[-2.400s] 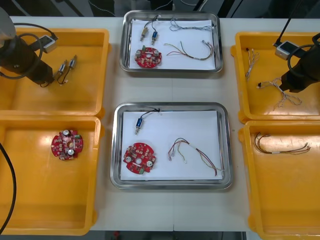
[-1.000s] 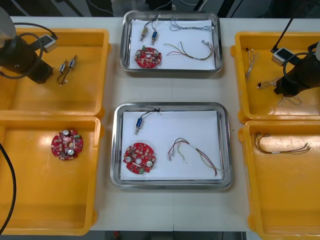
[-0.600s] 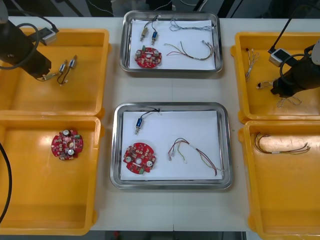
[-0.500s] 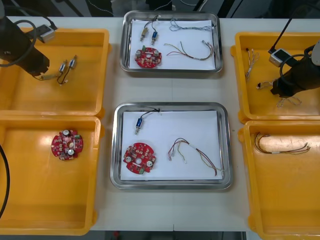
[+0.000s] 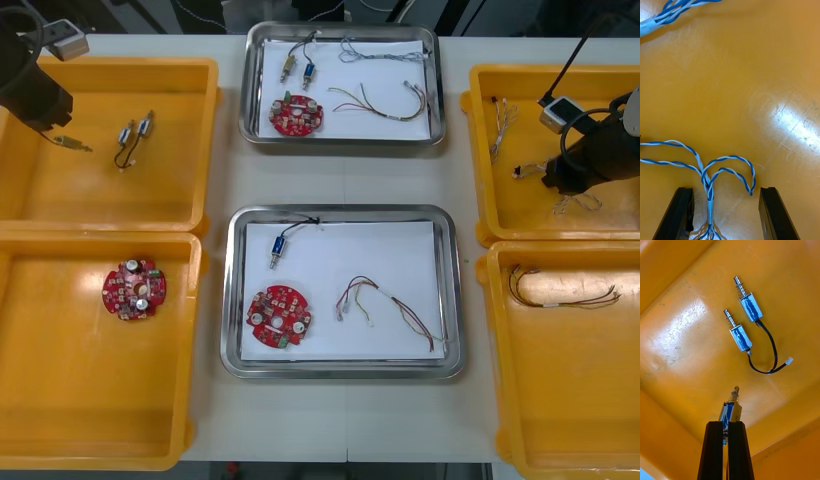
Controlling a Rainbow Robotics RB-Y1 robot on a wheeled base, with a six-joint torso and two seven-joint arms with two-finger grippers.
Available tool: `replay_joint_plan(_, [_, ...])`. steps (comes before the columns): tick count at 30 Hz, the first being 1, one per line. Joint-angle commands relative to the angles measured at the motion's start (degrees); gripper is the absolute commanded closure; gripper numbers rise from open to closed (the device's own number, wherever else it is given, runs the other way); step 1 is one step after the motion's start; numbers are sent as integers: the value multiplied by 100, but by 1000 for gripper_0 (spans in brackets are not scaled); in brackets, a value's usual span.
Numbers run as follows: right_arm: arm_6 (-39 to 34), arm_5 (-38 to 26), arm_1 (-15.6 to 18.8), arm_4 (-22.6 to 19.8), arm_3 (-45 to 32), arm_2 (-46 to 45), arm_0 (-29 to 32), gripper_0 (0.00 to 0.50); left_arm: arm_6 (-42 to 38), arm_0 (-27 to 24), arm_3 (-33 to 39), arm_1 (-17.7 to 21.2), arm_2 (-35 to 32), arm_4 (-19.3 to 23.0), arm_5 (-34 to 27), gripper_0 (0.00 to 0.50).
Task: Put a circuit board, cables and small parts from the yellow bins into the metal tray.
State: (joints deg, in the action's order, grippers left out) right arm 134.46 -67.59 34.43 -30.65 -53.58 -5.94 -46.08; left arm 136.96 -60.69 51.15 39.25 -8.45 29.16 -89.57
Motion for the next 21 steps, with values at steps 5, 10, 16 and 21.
replay_joint_plan(5, [-316, -140, -51, -143, 50, 14, 337, 0, -266, 14, 211, 312, -227, -112, -60, 500])
replay_joint_plan(10, [-359, -299, -51, -134, 50, -4, 337, 0, -337, 14, 202, 285, -219, -130, -60, 500])
replay_joint_plan(16, [-403, -527, -51, -143, 50, 5, 337, 0, -424, 101, 184, 241, -166, -112, 37, 500])
replay_joint_plan(21, [-421, -518, -51, -161, 50, -4, 381, 0, -477, 286, 184, 233, -87, 2, 283, 500])
